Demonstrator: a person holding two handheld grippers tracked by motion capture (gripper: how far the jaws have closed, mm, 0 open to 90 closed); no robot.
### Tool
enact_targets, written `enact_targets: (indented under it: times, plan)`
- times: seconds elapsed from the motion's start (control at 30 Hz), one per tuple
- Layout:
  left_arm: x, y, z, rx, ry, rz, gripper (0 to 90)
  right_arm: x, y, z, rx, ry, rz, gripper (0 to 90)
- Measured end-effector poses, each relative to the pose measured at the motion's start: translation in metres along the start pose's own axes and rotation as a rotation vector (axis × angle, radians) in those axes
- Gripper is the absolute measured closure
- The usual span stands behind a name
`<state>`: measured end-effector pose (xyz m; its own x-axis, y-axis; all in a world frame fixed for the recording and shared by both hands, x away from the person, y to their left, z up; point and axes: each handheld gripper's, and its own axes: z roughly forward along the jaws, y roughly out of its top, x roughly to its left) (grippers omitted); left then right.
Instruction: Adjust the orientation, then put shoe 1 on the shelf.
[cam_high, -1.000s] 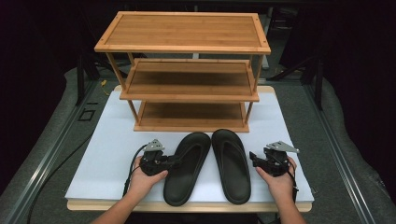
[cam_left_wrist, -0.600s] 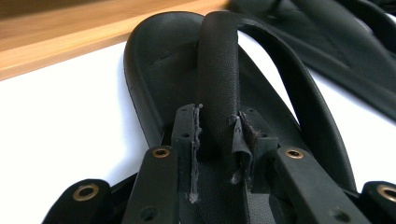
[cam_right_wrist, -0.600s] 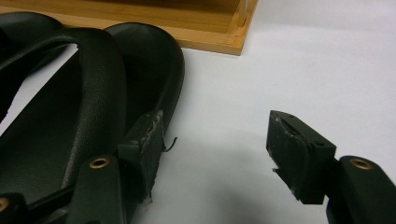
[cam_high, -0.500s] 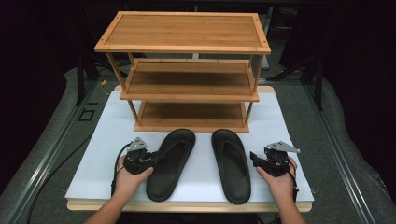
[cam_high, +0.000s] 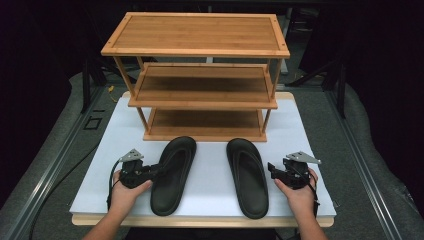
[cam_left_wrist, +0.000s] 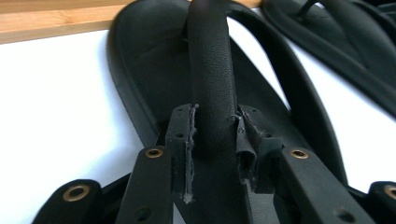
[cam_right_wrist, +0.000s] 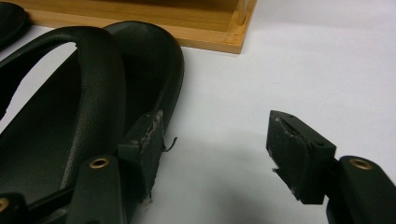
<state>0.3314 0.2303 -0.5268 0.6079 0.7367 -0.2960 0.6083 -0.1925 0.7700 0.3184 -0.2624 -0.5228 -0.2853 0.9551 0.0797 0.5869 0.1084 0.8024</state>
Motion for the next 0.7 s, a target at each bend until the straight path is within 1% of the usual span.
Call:
enact_targets:
  times: [0.07,0.13,0.17,0.2,0.3,0.5,0.67,0.7]
  plan:
    - [-0.0004,-0.0008,0.0007,0.002,0.008,0.01,65.7,0.0,0.0,-0.0001,-0.001,0.0,0.0,36.1]
    - [-0.0004,-0.001,0.0009,0.004,0.016,0.012,67.8,0.0,-0.0001,0.0002,-0.007,-0.001,0.001,36.1]
    - [-0.0009,-0.0007,0.001,0.009,0.026,0.021,68.3,-0.0002,-0.0001,0.0003,-0.007,0.0,0.001,36.1]
    - [-0.0009,-0.0007,0.001,0.009,0.026,0.021,68.5,-0.0002,-0.0001,0.0003,-0.007,0.0,0.001,36.1]
    - [-0.0031,-0.0009,0.001,0.008,0.043,0.024,69.2,-0.0001,-0.0002,0.0,-0.007,0.002,0.001,36.1]
    - [-0.0045,-0.0007,0.0014,0.002,0.05,0.026,70.1,-0.0007,-0.0002,-0.0005,-0.01,0.003,0.003,36.2]
    - [-0.0053,-0.0006,0.0021,-0.002,0.049,0.026,70.4,-0.0006,-0.0003,0.0001,-0.008,0.002,0.004,36.2]
    - [-0.0052,-0.0012,0.0027,-0.01,0.044,0.023,70.4,-0.0005,-0.0002,0.0,-0.008,0.002,0.003,36.2]
